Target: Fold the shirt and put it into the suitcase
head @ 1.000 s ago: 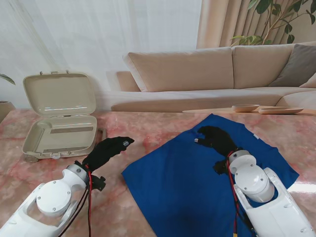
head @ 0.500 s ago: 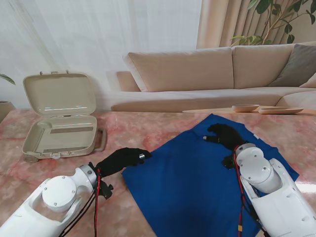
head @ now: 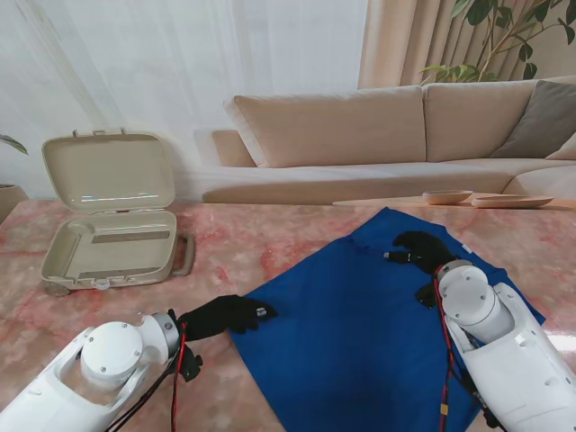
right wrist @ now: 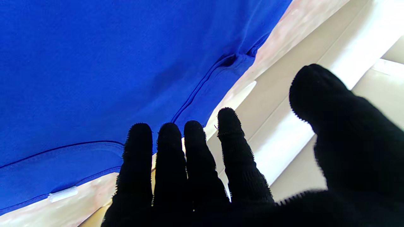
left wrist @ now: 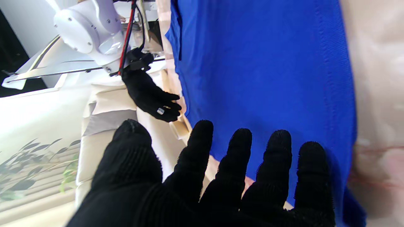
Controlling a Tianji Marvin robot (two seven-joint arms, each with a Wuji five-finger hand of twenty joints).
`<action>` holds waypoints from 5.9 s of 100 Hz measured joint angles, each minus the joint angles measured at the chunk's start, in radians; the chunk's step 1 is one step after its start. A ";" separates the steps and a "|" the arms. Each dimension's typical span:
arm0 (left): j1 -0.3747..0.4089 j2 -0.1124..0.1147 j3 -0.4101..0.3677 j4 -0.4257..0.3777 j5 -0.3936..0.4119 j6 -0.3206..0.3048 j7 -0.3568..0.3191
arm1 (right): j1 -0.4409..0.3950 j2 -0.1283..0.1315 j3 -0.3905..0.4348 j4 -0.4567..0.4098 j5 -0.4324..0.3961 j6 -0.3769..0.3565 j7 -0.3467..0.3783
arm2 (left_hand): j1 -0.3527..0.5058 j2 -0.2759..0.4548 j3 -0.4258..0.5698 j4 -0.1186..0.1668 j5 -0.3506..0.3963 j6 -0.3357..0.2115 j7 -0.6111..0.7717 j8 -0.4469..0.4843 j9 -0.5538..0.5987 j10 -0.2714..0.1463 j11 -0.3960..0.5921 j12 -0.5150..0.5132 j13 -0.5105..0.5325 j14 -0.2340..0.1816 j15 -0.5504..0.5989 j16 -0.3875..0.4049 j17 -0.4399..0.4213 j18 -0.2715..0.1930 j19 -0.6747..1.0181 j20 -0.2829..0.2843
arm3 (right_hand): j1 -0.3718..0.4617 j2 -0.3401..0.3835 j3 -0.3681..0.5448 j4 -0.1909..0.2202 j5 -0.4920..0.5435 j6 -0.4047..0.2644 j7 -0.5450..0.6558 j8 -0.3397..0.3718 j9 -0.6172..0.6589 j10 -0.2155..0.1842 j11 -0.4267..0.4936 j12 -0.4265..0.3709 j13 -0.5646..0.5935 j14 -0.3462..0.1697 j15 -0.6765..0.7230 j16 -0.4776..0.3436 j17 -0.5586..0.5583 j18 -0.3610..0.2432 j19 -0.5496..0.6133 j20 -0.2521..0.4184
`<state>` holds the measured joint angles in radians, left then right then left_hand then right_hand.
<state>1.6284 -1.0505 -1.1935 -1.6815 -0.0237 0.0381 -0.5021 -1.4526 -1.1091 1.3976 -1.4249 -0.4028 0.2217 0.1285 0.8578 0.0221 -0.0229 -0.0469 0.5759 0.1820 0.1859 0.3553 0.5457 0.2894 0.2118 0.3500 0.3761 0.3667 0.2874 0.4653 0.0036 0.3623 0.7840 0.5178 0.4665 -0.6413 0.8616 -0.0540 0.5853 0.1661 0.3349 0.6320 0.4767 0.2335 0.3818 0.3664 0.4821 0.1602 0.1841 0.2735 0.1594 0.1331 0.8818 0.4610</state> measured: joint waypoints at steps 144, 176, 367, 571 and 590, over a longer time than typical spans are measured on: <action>-0.138 0.010 -0.014 0.117 0.156 0.141 -0.055 | 0.032 0.036 0.007 0.086 0.021 0.099 0.154 | 0.007 0.010 0.000 0.000 0.000 0.009 0.000 -0.010 0.000 0.001 0.000 0.000 0.005 -0.123 0.077 0.042 0.000 -0.136 0.092 0.064 | 0.003 0.080 -0.066 0.000 -0.001 -0.023 0.001 0.000 -0.022 -0.062 0.010 0.000 -0.076 -0.131 -0.034 -0.039 -0.052 -0.116 -0.050 0.001; -0.195 0.002 0.010 0.182 0.117 0.145 -0.022 | 0.017 0.050 0.015 0.060 0.024 0.114 0.201 | 0.007 0.010 0.000 0.000 0.000 0.009 0.000 -0.010 0.000 -0.001 0.000 0.000 0.005 -0.124 0.077 0.052 0.000 -0.137 0.100 0.077 | 0.003 0.094 -0.074 0.000 -0.001 -0.024 0.001 0.000 -0.025 -0.085 -0.010 0.000 -0.088 -0.160 -0.071 -0.043 -0.057 -0.155 -0.072 0.002; 0.007 0.013 -0.033 -0.050 0.130 0.112 0.005 | -0.136 0.032 0.065 -0.076 -0.014 0.031 0.098 | 0.007 0.009 0.000 0.000 0.000 0.009 0.017 -0.011 0.000 -0.003 0.010 0.000 -0.003 -0.038 0.021 0.013 -0.022 -0.055 0.047 0.024 | 0.028 0.179 -0.149 0.000 -0.003 -0.034 0.001 0.000 0.000 -0.030 -0.052 -0.006 -0.084 -0.041 -0.043 -0.041 -0.044 -0.022 -0.132 0.041; -0.262 0.035 0.015 0.216 0.262 0.091 -0.154 | -0.239 0.084 0.137 -0.208 -0.012 0.071 0.358 | 0.007 0.009 0.000 0.000 0.000 0.009 0.017 -0.011 -0.023 -0.050 0.012 0.000 0.000 -0.221 0.049 0.030 -0.029 -0.153 0.067 0.065 | 0.030 0.222 -0.220 0.000 -0.003 -0.035 0.001 -0.001 -0.012 -0.046 -0.054 -0.006 -0.119 -0.119 -0.115 -0.042 -0.038 -0.104 -0.138 0.052; -0.267 0.035 0.011 0.230 0.265 0.086 -0.134 | -0.261 0.088 0.144 -0.231 -0.016 0.062 0.373 | 0.007 0.009 0.000 0.000 -0.001 0.009 0.017 -0.011 -0.023 -0.053 0.012 0.000 0.000 -0.224 0.049 0.030 -0.029 -0.154 0.067 0.066 | 0.029 0.232 -0.220 0.000 -0.003 -0.035 0.001 -0.001 -0.011 -0.046 -0.066 -0.006 -0.119 -0.119 -0.115 -0.042 -0.028 -0.098 -0.138 0.061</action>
<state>1.3613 -1.0159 -1.1821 -1.4513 0.2409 0.1238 -0.6364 -1.7138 -1.0213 1.5419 -1.6554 -0.4187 0.2838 0.5018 0.8651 0.0314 -0.0229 -0.0469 0.5752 0.1914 0.2026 0.3442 0.5231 0.2365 0.2239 0.3498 0.3759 0.1423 0.3365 0.4956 -0.0256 0.2083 0.8506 0.5840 0.4953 -0.4093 0.6420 -0.0539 0.5827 0.1312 0.3356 0.6308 0.4653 0.1872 0.3158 0.3605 0.3628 0.0408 0.0688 0.2316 0.1310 0.0346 0.7441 0.5224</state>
